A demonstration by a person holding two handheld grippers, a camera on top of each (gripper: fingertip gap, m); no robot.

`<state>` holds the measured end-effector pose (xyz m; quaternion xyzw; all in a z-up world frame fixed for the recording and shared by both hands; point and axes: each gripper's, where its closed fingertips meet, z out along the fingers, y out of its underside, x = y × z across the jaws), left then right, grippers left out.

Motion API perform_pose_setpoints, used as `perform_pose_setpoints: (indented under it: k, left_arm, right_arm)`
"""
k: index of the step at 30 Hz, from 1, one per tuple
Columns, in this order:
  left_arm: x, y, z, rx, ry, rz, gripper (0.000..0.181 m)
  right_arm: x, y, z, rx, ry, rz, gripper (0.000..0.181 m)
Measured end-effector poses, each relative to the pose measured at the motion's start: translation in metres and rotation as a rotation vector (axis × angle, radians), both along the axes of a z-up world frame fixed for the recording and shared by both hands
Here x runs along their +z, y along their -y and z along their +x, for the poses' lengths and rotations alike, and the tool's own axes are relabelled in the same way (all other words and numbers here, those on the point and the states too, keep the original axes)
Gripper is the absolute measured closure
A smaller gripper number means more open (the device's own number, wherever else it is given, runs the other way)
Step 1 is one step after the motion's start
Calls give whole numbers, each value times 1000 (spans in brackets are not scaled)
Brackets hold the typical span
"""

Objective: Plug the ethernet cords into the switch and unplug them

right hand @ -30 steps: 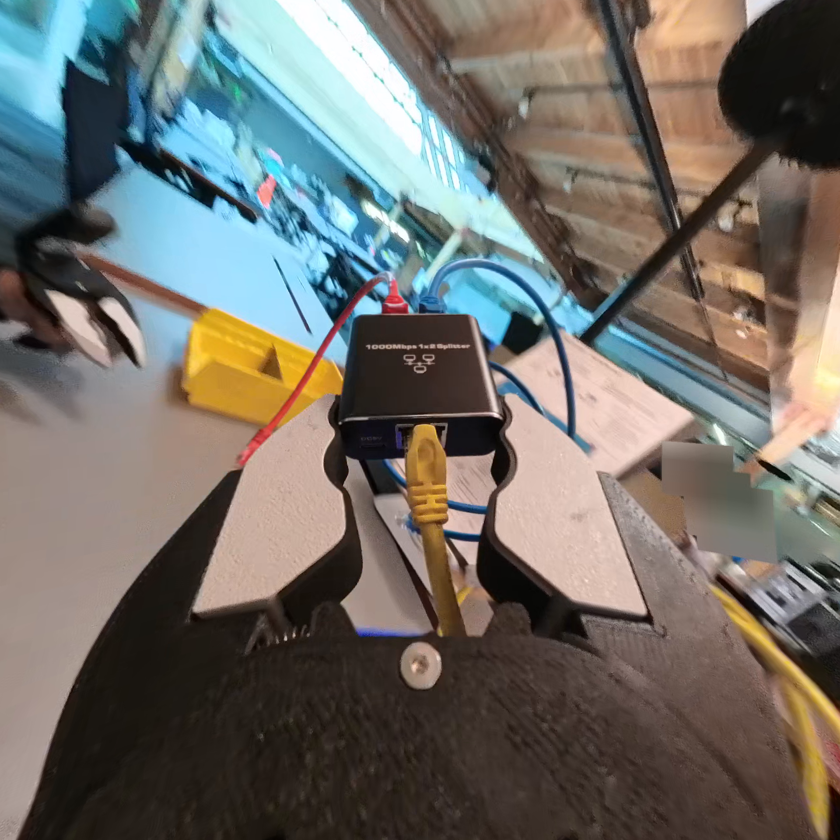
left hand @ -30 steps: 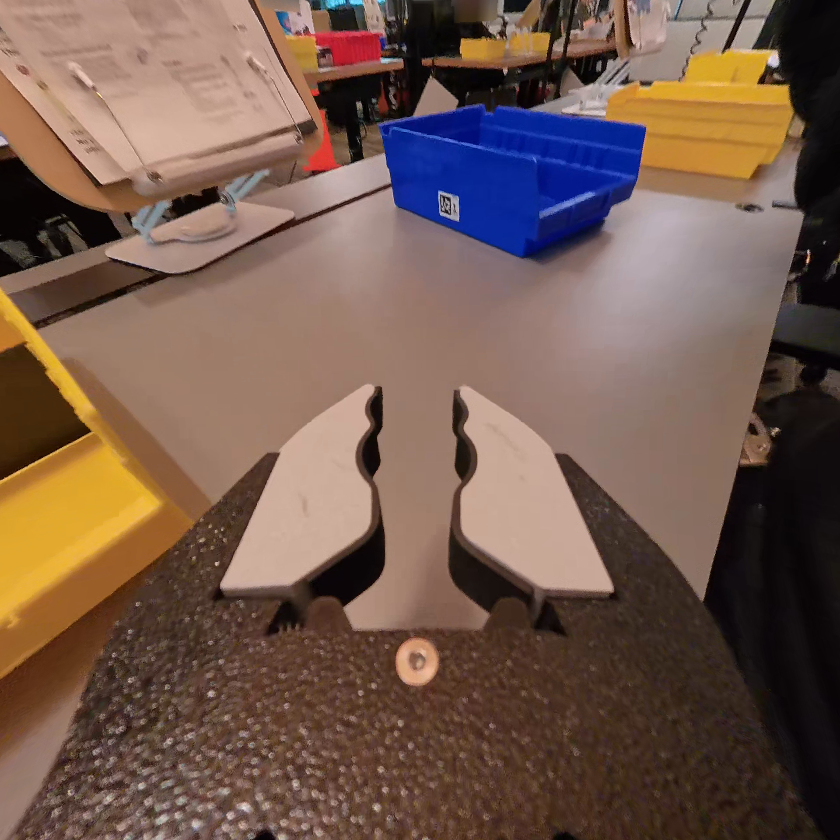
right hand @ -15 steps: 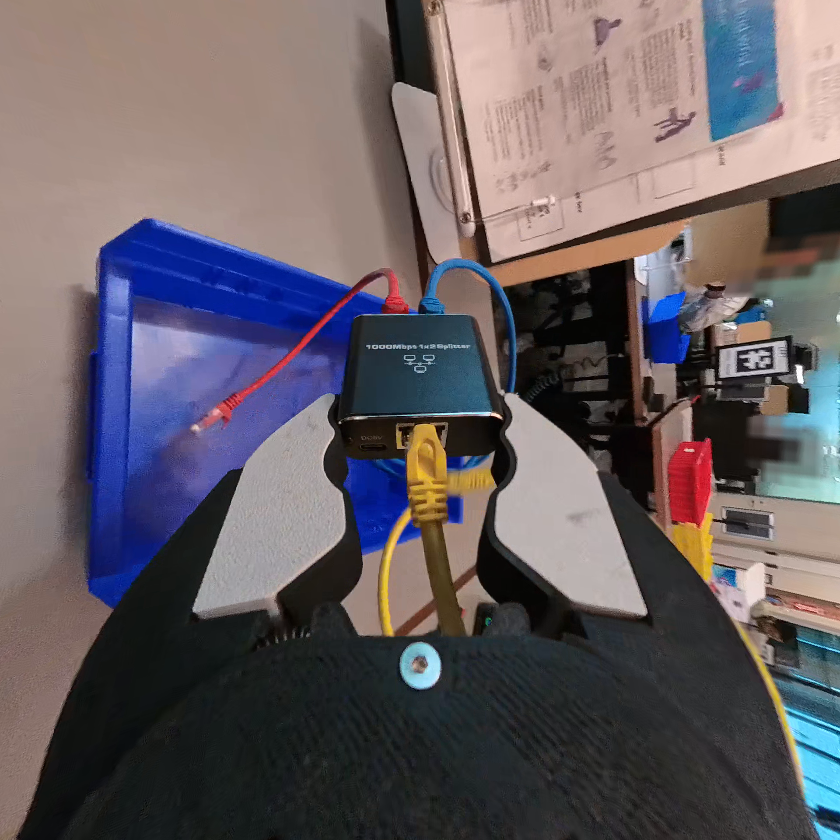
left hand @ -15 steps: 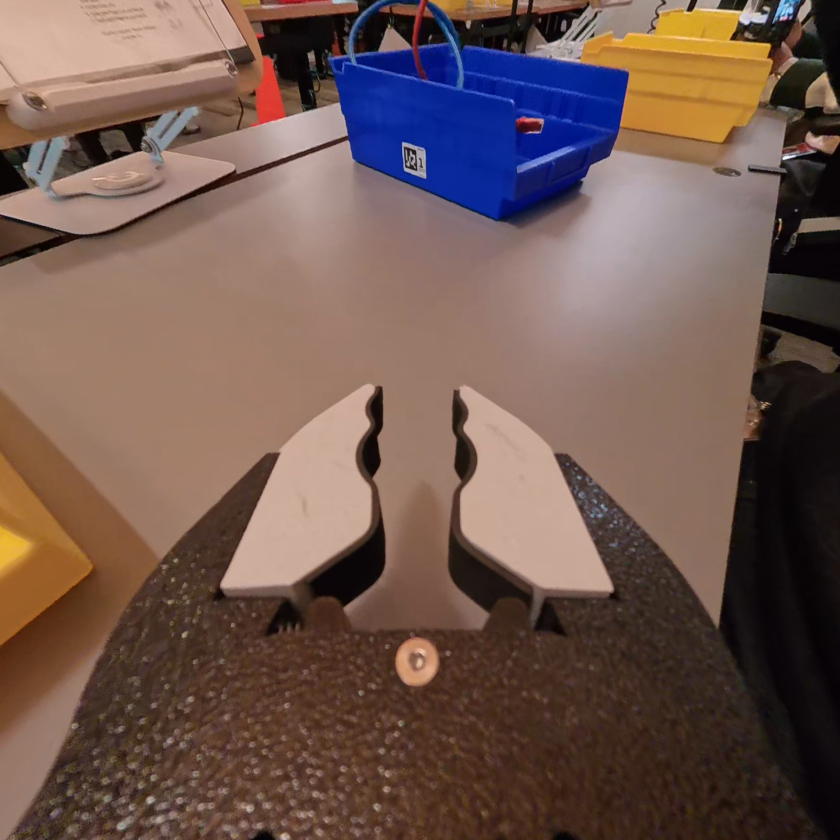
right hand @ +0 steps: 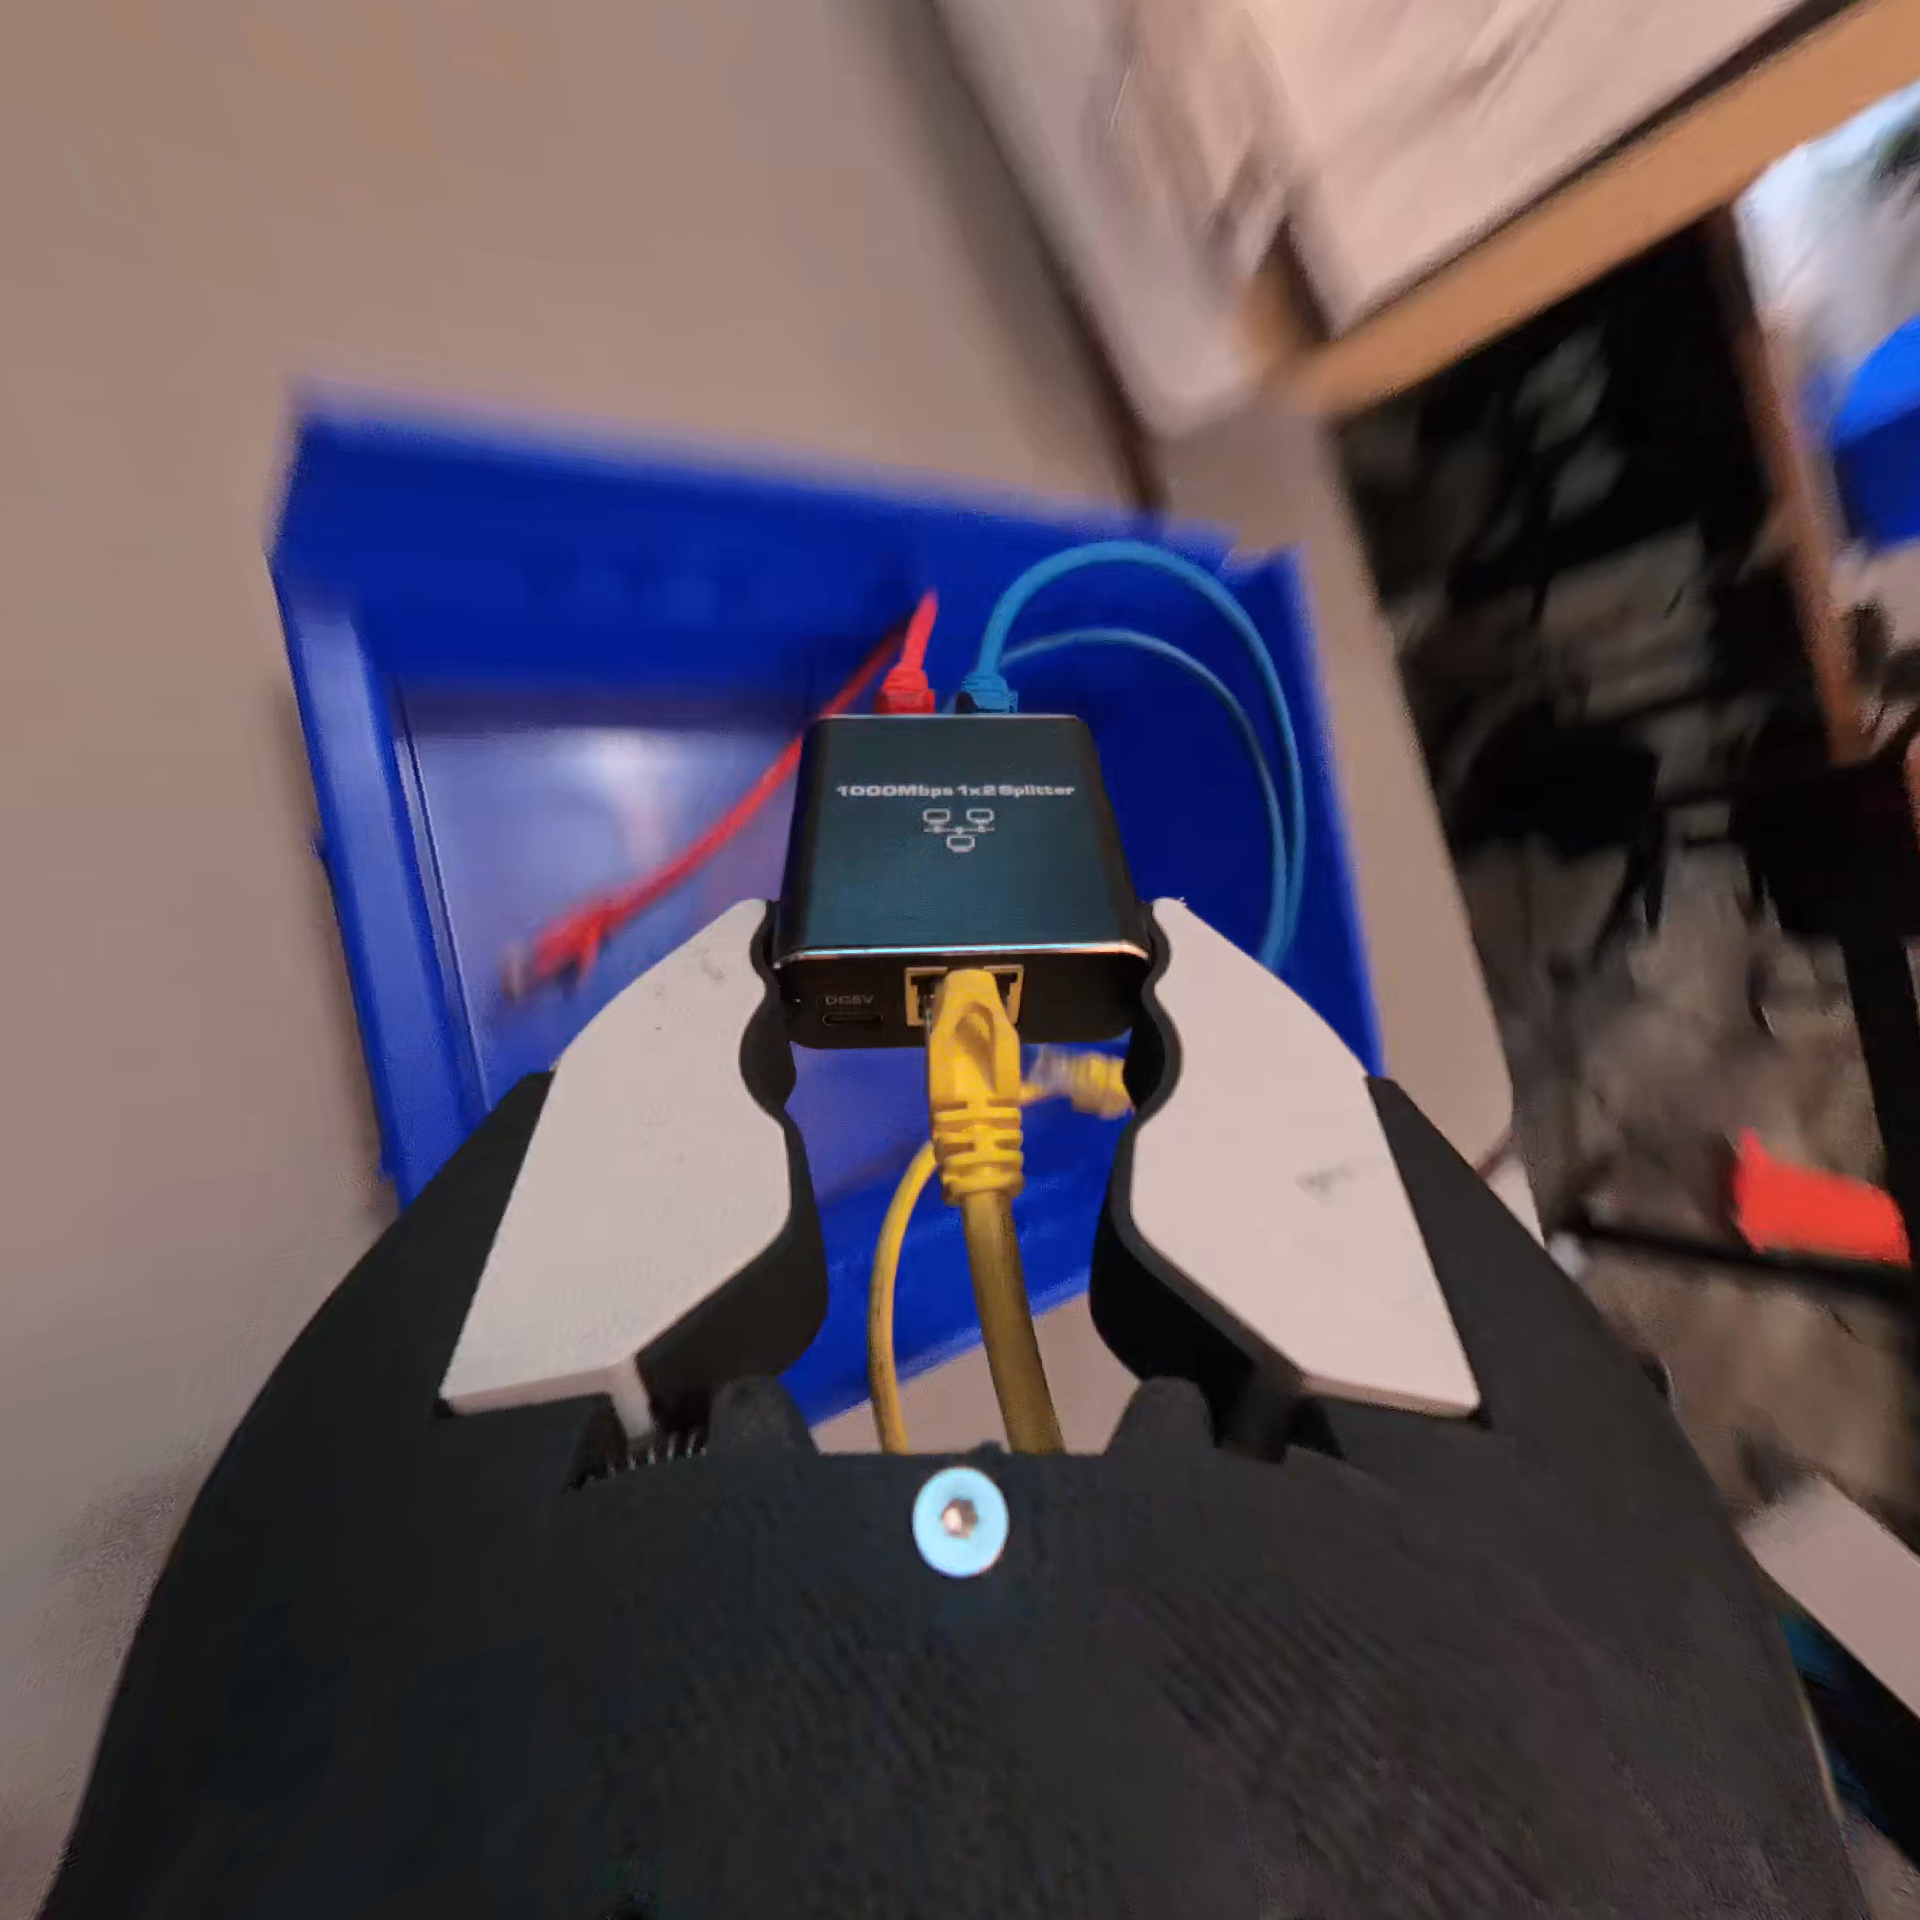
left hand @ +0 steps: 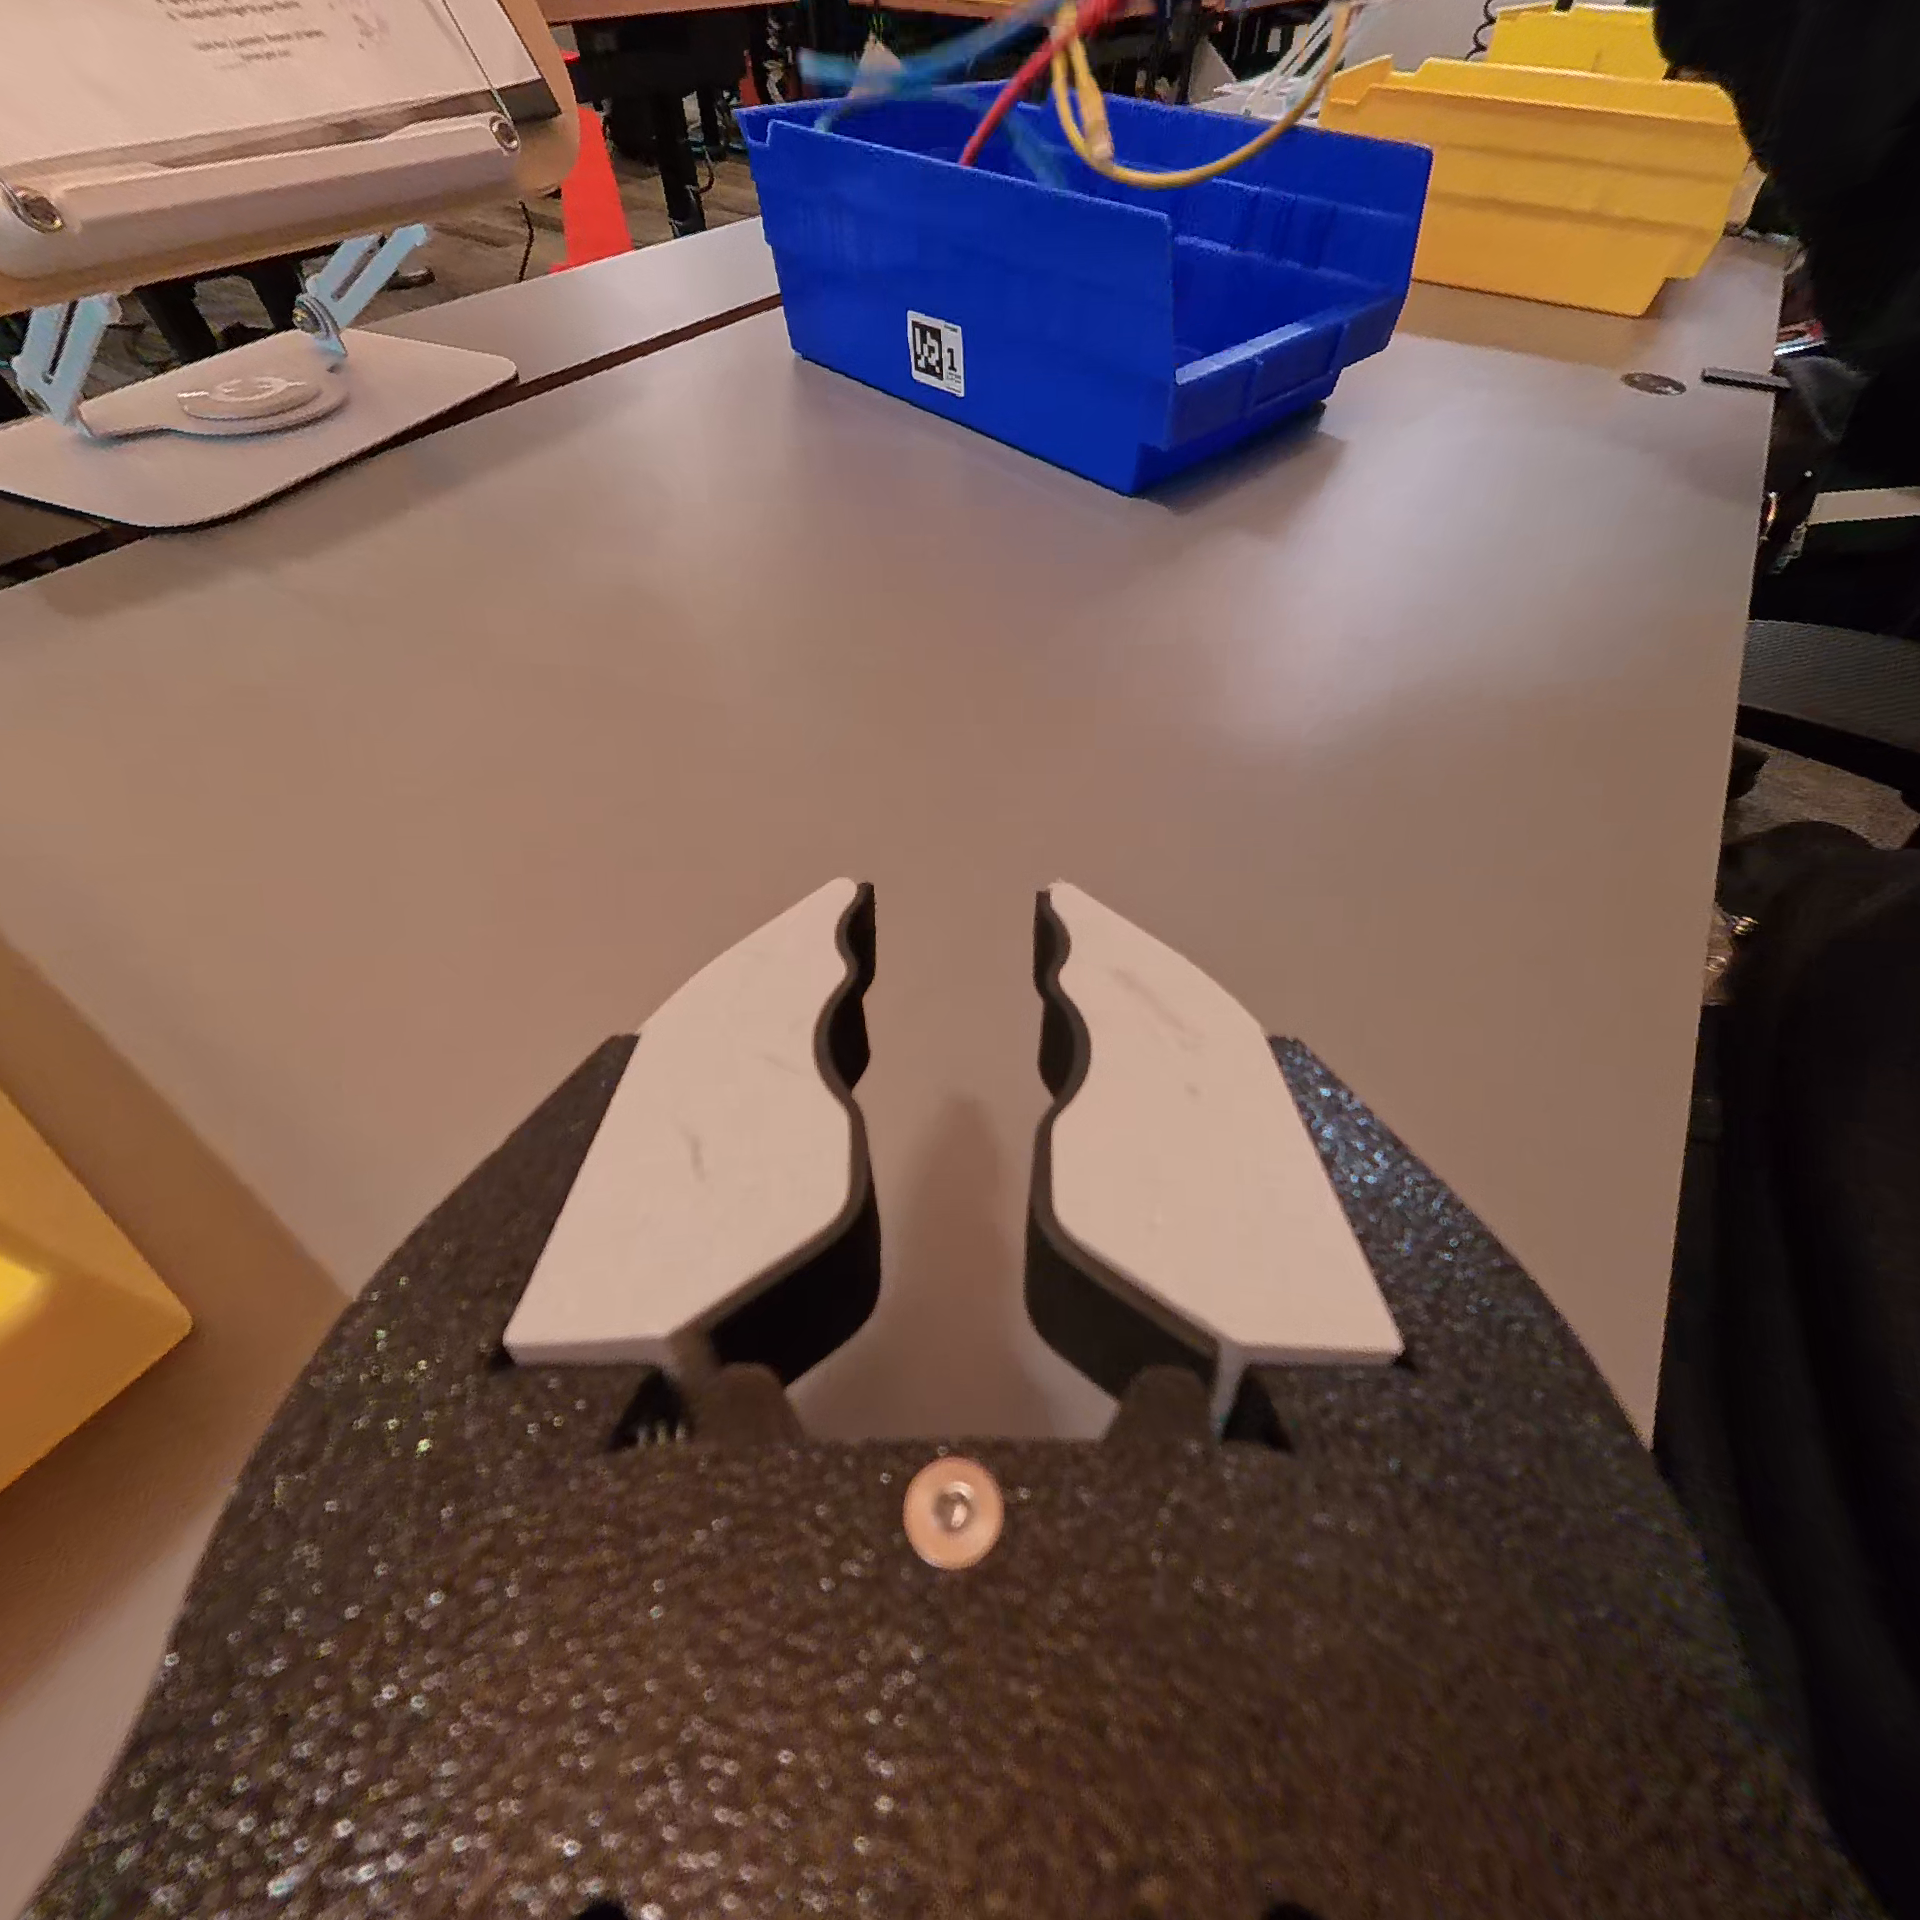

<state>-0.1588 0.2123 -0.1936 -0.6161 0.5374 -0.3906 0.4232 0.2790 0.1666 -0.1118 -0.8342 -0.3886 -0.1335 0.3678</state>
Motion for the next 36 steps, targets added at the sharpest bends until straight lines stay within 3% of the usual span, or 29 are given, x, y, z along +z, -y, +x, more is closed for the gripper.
perform_pose_setpoints:
  k: [1,6,12,13,15,18,21,24,27,29,31,33,36]
  left_arm:
    - [0,0,0,-1,-2,3,153]
    - [-4,2,2,-8,-29,6,153]
    - [-9,3,4,-6,-64,23,153]
    - [-9,3,4,-7,-69,28,153]
    - [-10,5,5,-13,-76,27,153]
    - [-10,11,7,-26,-78,19,153]
    - [-12,15,9,-31,-92,41,152]
    - [-14,18,14,-32,-115,47,150]
    - [-10,20,30,-18,-100,62,144]
    - [1,21,50,15,-61,85,134]
    - [12,19,77,71,-29,92,128]
    - [20,21,111,98,-14,68,124]
    - [30,32,173,76,14,30,116]
  right_arm:
    - [-9,2,0,-19,27,-30,119]
    - [-27,-7,-3,-130,57,-79,120]
    - [-82,-3,3,-368,92,-207,119]
    - [-95,3,3,-392,78,-260,121]
    - [-119,27,11,-436,152,-453,142]
    - [-111,33,20,-457,283,-460,124]
    - [-89,30,1,-457,125,-378,123]
    - [-49,29,-17,-463,-82,-185,123]
    - [-10,52,-21,-569,-266,100,124]
    - [0,84,-11,-717,-333,283,124]
    - [-8,119,8,-881,-375,421,121]
    - [-36,144,26,-1010,-439,451,118]
    - [-77,145,36,-1021,-598,395,109]
